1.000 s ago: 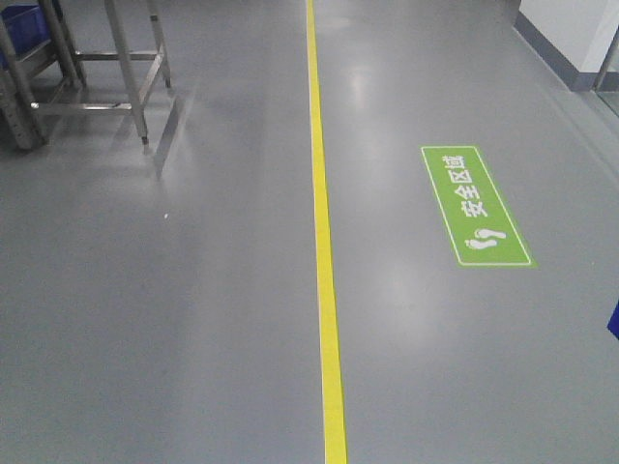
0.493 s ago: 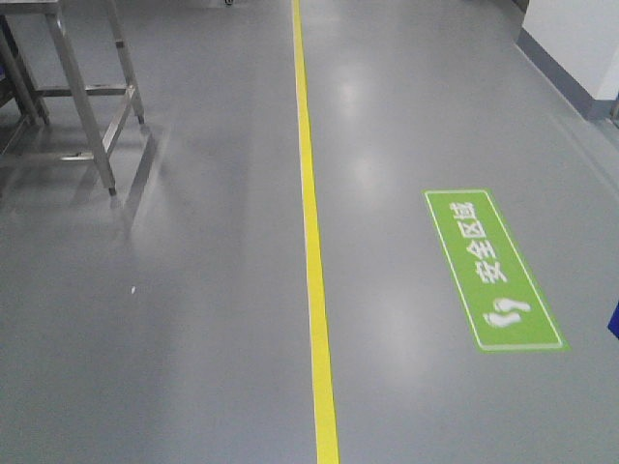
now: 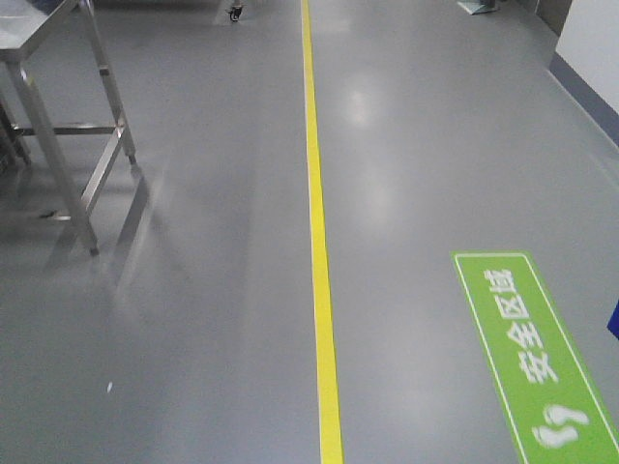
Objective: Pour parts from conveyor to right shelf
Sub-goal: 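Drive along the yellow floor line toward the shelf racks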
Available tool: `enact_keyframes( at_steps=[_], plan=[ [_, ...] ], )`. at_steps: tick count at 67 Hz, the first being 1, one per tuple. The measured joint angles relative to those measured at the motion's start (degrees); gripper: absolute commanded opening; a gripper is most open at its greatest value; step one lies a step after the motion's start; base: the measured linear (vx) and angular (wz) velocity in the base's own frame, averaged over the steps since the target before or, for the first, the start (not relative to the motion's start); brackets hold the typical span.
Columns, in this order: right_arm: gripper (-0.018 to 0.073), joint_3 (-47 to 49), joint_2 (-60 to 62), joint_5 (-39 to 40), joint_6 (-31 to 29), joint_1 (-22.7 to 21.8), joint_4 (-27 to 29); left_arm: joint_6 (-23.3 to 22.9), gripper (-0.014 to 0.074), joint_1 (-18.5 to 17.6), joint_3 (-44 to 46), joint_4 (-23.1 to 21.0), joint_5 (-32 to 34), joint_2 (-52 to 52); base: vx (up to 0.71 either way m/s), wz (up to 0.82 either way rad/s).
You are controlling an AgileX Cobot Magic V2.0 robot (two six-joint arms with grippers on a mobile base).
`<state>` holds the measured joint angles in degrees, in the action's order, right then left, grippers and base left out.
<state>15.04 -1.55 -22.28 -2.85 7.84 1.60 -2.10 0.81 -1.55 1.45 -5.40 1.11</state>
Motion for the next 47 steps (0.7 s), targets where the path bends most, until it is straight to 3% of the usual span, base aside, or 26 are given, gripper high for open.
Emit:
enact_keyframes(
  at_steps=[47],
  plan=[
    [-0.0009,0.0,0.0,0.0,0.0,0.0,0.0,0.0,-0.0006,0.0,0.0,0.0,0.0,0.0,0.83,-0.01]
  ],
)
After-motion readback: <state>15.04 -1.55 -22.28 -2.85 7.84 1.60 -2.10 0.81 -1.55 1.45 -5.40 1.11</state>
